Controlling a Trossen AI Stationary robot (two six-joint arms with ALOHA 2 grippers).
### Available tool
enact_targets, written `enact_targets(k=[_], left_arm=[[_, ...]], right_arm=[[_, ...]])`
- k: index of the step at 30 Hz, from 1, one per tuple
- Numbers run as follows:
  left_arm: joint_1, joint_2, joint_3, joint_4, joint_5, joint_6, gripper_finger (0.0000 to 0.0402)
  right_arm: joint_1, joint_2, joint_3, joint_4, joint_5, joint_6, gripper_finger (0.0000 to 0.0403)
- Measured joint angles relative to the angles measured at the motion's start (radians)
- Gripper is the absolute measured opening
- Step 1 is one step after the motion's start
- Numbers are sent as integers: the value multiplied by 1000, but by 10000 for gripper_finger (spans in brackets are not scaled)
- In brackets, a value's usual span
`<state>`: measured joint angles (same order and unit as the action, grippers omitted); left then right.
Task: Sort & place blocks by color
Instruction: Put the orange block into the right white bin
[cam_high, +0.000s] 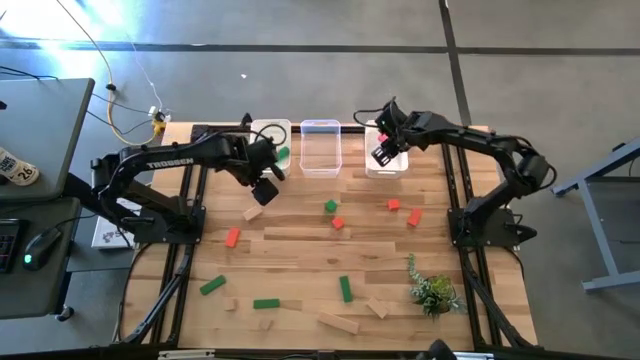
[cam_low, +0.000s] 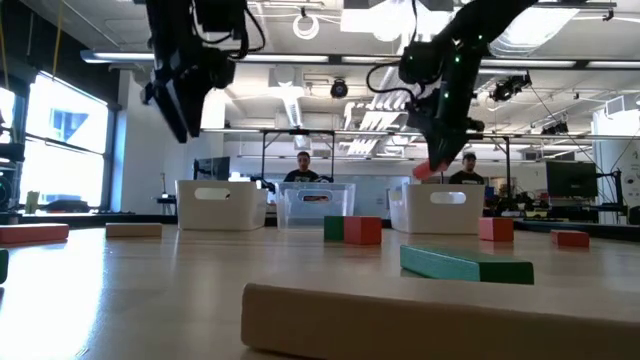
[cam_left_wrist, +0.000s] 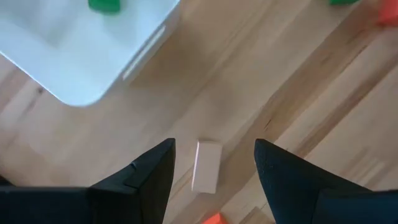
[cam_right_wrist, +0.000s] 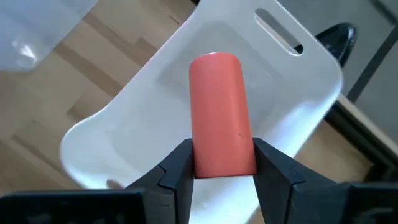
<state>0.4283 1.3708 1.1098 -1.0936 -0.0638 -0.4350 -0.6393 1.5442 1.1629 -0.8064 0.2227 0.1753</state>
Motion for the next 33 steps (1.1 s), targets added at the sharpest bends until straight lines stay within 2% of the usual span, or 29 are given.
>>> enact_targets(k=[4,13,28,33], left_arm=[[-5,0,-60,-2,-1,-46,209],[-72,0,-176,6,-4,-140,209],[-147,0,-377,228,-7,-269,209],[-148,0,-420,283,-8,-254,209]], right_arm=[[-39,47,0,16,-57,-1,114],[-46,124,0,38,-74,-27,114],[-48,126,0,44,-100,-53,116],[-48,126,0,40,-72,-62,151]])
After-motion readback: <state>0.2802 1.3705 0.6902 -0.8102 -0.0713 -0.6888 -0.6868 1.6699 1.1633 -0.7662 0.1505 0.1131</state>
